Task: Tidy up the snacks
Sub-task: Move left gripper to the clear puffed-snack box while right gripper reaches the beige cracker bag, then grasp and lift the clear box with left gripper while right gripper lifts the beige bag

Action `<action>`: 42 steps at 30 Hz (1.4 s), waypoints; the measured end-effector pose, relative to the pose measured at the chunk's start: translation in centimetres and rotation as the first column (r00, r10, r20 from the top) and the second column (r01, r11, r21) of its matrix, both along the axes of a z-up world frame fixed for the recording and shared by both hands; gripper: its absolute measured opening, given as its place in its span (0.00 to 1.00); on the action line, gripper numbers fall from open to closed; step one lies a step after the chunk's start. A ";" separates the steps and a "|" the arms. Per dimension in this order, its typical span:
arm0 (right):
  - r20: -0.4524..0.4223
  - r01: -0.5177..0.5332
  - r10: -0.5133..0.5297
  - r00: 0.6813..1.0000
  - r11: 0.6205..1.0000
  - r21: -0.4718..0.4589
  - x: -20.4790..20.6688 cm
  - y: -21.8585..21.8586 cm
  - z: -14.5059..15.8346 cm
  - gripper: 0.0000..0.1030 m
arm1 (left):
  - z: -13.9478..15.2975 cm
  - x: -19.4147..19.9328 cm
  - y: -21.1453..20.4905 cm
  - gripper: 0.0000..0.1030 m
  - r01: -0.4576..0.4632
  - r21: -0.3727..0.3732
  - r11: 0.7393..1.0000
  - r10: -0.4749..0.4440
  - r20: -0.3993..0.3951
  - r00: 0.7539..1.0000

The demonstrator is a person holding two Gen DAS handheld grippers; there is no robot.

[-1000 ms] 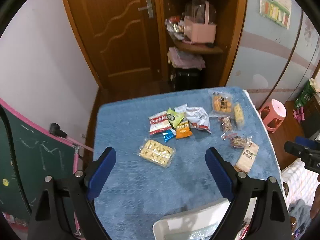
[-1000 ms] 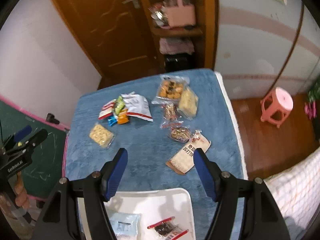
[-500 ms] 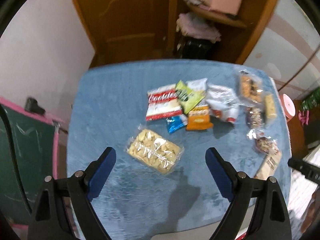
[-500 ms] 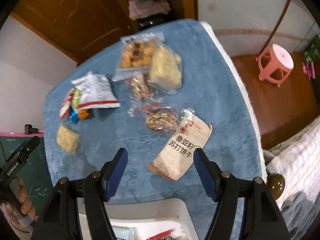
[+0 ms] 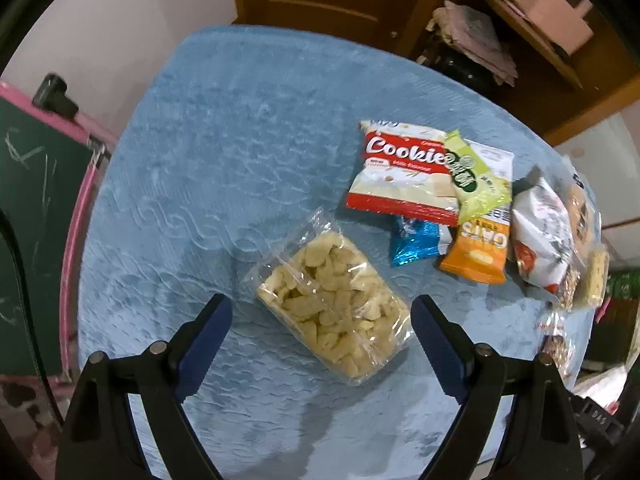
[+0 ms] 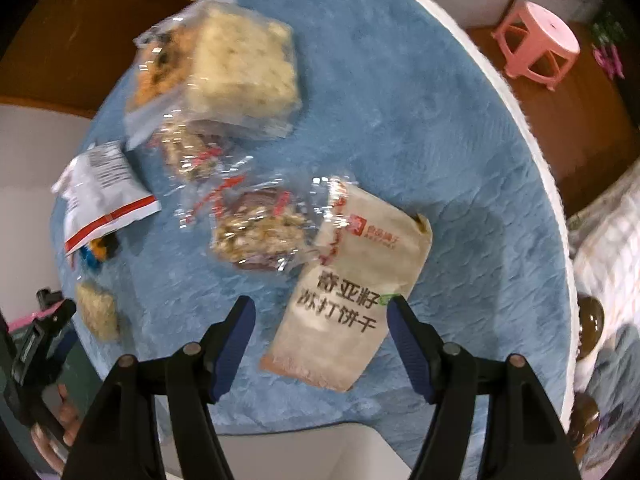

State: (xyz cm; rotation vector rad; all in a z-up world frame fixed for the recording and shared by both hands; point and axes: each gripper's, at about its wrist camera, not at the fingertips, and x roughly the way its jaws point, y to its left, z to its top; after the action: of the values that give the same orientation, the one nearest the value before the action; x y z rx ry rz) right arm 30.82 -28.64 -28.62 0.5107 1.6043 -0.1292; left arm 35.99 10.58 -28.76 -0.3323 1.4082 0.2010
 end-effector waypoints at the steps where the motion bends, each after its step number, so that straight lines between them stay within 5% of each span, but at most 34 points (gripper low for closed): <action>1: -0.001 0.010 -0.010 1.000 1.000 0.004 0.0 0.0 -0.1 0.76 | -0.4 0.0 0.0 0.88 -0.013 0.000 1.000 0.013 -0.008 1.000; 21: -0.063 0.053 -0.056 0.996 0.997 -0.055 -0.3 -0.1 -2.7 0.77 | -6.2 0.7 1.6 0.88 -0.215 -0.039 0.976 0.212 -0.078 0.974; 24: -0.034 0.012 -0.016 0.999 0.995 -0.094 -0.4 0.7 -2.0 0.62 | -6.3 0.3 1.3 0.84 -0.204 -0.045 0.978 0.200 -0.074 0.977; 25: -0.025 0.004 -0.006 1.000 0.995 -0.095 -0.7 0.9 -1.8 0.59 | -6.1 0.1 1.2 0.73 -0.198 -0.051 0.979 0.194 -0.064 0.979; 37: 0.147 0.027 -0.030 0.989 0.999 0.028 -3.8 0.0 4.0 0.56 | 1.0 -4.4 -0.5 0.66 -0.071 -0.117 0.991 0.080 0.079 0.994; 38: 0.171 0.029 -0.036 0.985 0.999 0.043 -4.0 -0.2 4.8 0.35 | 2.1 -4.9 -0.6 0.66 -0.057 -0.126 0.990 0.070 0.103 0.992; 40: 0.206 0.017 -0.033 0.978 0.996 0.083 -4.4 -0.3 6.4 0.18 | 5.0 -6.1 -1.1 0.66 -0.018 -0.135 0.991 0.040 0.157 0.987; 42: 0.254 0.004 -0.039 0.966 0.990 0.138 -5.4 -0.5 8.3 0.13 | 7.9 -7.2 -1.7 0.66 0.029 -0.131 0.991 0.000 0.214 0.977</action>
State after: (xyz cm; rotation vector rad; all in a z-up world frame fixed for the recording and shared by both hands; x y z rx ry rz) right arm 25.43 -29.12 -20.33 0.6246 1.3597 0.0307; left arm 28.74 8.90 -20.91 -0.4410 1.2128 0.0563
